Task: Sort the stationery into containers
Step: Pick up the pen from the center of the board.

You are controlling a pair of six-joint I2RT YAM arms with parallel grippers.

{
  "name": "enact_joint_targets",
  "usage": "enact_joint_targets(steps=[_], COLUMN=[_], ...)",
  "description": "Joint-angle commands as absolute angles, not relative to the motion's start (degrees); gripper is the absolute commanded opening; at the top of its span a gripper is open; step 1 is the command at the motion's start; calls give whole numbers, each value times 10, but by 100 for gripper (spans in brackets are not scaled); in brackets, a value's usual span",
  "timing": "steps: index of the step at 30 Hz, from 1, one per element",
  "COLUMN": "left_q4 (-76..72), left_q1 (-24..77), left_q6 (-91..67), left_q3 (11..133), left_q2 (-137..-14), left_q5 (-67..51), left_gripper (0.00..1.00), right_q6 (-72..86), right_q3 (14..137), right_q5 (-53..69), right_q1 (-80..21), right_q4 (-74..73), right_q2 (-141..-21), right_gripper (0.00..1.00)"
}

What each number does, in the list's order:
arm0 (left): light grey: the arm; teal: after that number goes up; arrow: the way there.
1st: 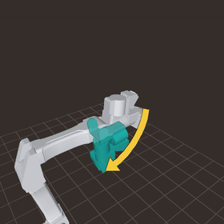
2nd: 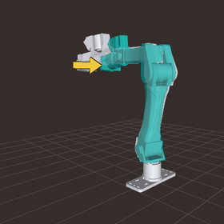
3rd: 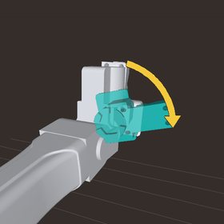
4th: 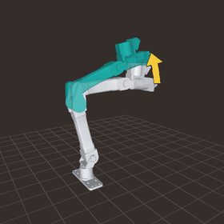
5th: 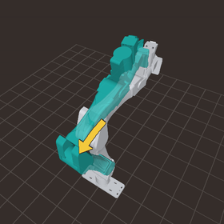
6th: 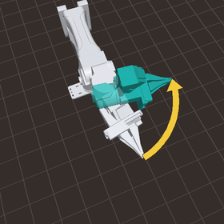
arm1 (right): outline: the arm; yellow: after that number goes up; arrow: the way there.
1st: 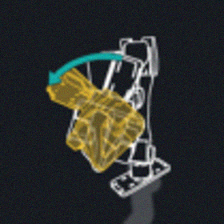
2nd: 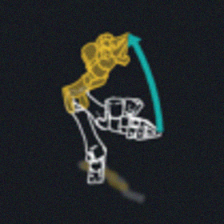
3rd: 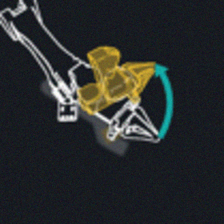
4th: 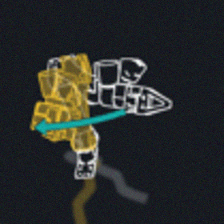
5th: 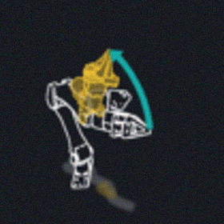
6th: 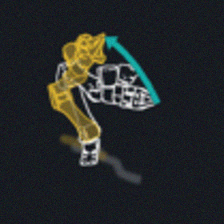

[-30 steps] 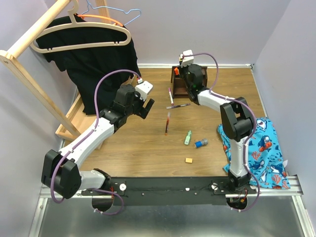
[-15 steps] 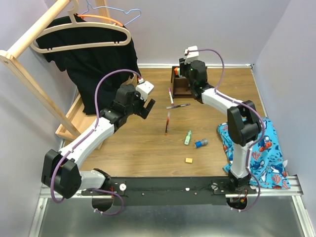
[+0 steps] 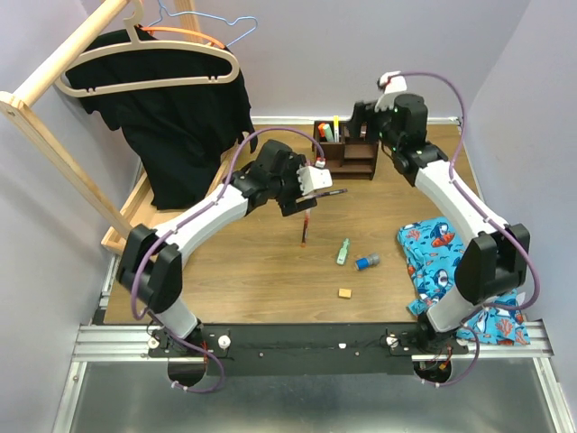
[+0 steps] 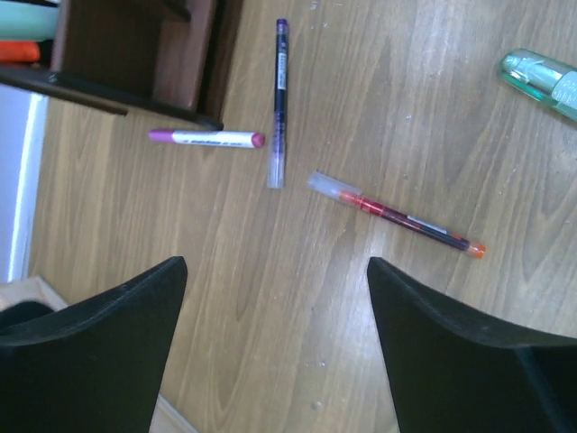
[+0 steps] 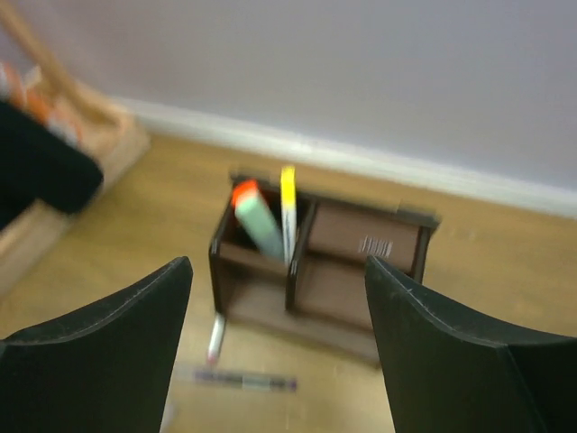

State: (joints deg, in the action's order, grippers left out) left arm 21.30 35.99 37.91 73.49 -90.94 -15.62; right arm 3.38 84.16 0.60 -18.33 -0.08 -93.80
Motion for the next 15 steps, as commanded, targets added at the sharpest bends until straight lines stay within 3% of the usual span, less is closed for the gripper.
enact_joint_targets(steps=[1, 5, 10, 14, 15], left_q4=[261, 287, 233, 211, 214], left_q1=[366, 346, 325, 321, 317], left_q6=[446, 374, 233, 152, 140], left_q3=[813, 850, 737, 659, 648], left_q2=[-964, -974, -889, -806, -796], left_q5=[-198, -184, -174, -105, -93], left_gripper=[83, 84, 88, 92, 93], right_q6=[-14, -211, -384, -527, -527], right_q3=[773, 801, 999, 1130, 1158], right_q5=[164, 298, 377, 372, 362], right_q1=[-170, -170, -169, -193, -201], right_q4=[-168, -290, -475, -620, -638], right_q2=[-908, -936, -1063, -1186, -1207], right_gripper=[85, 84, 93, 83, 75])
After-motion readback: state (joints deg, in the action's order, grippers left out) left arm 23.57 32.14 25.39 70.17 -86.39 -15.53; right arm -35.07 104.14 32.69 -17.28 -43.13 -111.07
